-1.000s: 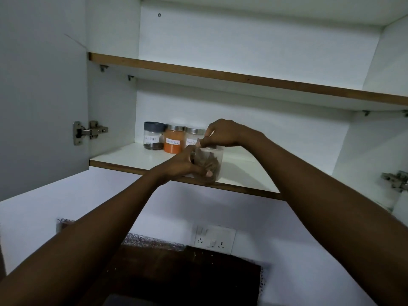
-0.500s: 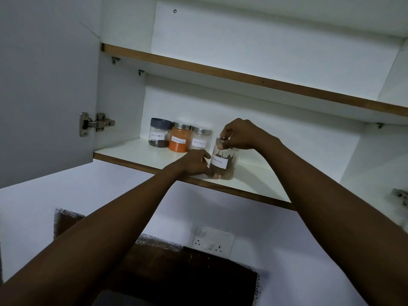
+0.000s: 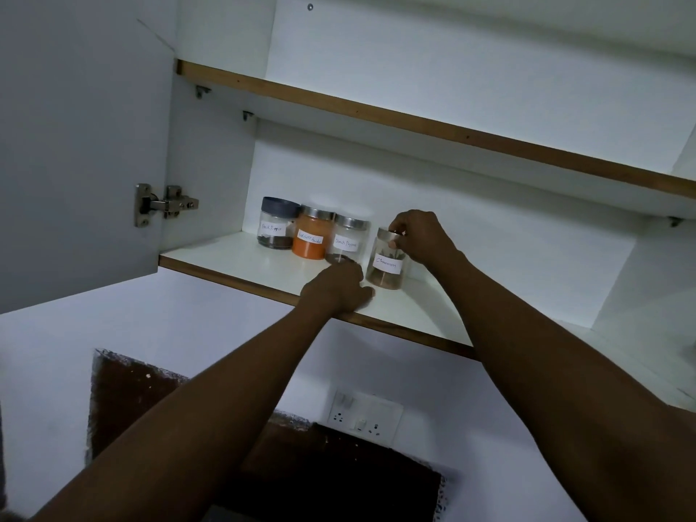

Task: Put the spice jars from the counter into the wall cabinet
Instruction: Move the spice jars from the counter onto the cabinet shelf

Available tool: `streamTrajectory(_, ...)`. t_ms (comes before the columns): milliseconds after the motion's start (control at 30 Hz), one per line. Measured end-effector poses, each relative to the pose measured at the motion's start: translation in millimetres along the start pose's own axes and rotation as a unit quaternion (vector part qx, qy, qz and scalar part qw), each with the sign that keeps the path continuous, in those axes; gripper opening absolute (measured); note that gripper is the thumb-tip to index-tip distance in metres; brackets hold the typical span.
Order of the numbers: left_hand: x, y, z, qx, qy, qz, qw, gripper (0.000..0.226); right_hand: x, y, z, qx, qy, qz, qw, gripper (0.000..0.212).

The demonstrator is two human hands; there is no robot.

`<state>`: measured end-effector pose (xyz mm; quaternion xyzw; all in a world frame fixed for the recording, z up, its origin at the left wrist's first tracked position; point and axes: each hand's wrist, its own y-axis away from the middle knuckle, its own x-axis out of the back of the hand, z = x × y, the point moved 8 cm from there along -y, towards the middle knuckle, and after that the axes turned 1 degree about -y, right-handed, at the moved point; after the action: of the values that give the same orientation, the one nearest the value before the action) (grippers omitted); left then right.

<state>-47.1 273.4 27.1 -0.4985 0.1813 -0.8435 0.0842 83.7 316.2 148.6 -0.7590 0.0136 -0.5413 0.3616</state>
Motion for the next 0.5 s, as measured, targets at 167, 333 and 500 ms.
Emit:
streamTrajectory(167,-0.6,1.5,-9.4,0.046,-0.030,0.004,0.998,0.060,-14.0,-20.1,5.3,-0.008,-0.028,0.020,0.999,0.021)
streamTrajectory(333,-1.7,1.7,-9.2,0.059,-0.048,-0.010,0.997,0.061,-25.2,-34.0,3.3,0.013,-0.018,0.021,1.000,0.026)
streamTrajectory(500,0.2,4.3,-8.4,0.064,-0.049,-0.007,0.997,0.059,-30.5,-39.9,6.0,0.016,-0.010,0.031,0.999,0.026)
